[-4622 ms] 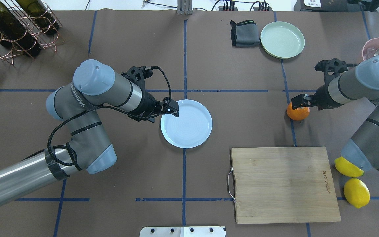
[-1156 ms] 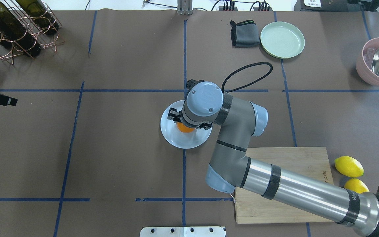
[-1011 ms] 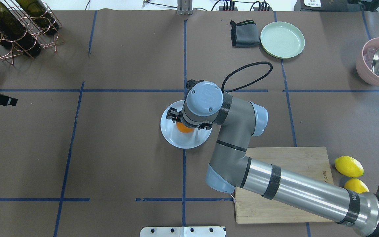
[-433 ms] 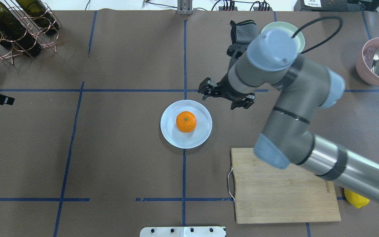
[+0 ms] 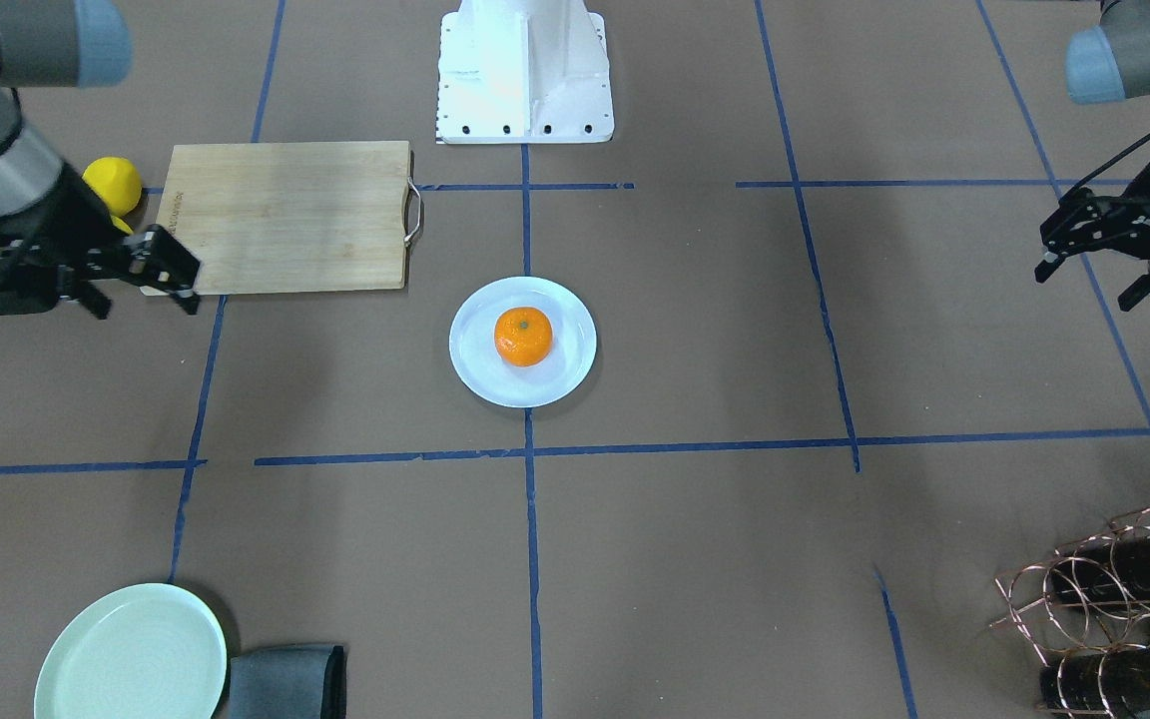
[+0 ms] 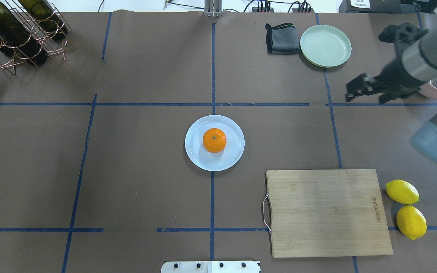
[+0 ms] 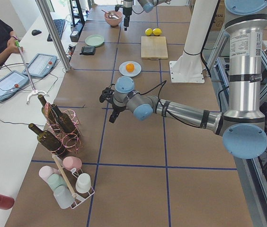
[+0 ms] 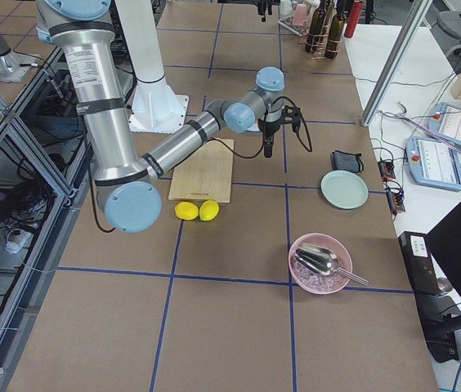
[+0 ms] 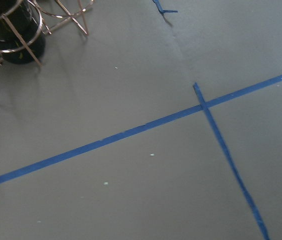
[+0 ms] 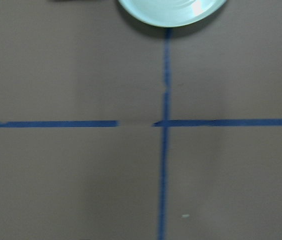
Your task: Pick orange to plate
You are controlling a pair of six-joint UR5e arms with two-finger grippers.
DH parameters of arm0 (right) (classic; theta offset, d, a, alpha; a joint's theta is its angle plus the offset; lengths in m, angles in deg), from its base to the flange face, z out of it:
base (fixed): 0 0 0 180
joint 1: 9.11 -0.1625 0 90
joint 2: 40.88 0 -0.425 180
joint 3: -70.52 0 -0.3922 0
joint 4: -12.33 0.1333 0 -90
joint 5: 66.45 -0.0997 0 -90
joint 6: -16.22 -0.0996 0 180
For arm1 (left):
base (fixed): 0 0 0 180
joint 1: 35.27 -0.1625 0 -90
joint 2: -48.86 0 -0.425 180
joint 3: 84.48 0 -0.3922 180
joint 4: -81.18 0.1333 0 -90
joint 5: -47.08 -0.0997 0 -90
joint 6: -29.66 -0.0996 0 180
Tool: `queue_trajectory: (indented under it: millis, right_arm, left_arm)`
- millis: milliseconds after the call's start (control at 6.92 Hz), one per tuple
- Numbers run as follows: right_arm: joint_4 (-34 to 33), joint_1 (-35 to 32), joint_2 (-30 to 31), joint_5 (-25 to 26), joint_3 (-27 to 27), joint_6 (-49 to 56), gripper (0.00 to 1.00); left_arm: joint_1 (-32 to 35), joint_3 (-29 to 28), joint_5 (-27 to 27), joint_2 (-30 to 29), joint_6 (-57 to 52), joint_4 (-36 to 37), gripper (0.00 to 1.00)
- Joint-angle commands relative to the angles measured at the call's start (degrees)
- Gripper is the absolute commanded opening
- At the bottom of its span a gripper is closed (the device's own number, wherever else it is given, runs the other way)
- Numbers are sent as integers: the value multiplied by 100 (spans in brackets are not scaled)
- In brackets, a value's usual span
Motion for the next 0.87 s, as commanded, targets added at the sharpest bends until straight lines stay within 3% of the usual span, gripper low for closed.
queue_trajectory:
  millis: [0,144,289,433,722]
  right_arm:
    - [-85,-1470,965,-422,-433,2797,100]
    - [-111,-2042,1133,-659,-828,3810,100]
    - [-250,-2448,1213,-679,-1093,4559,100]
    - [-565,-2783,1362,-731,-1069,5228,100]
    - [-1128,-2856,1189,-872,-981,5288,100]
  left_arm:
    - [901,-3,9,-103,-1293,1042,100]
    - [1376,-20,27,-182,-1960,1717,100]
    - [1633,-38,393,-287,-2158,2316,100]
    - [1644,-90,857,-184,-2143,2469,100]
    - [1618,-485,924,-24,-2090,2383,100]
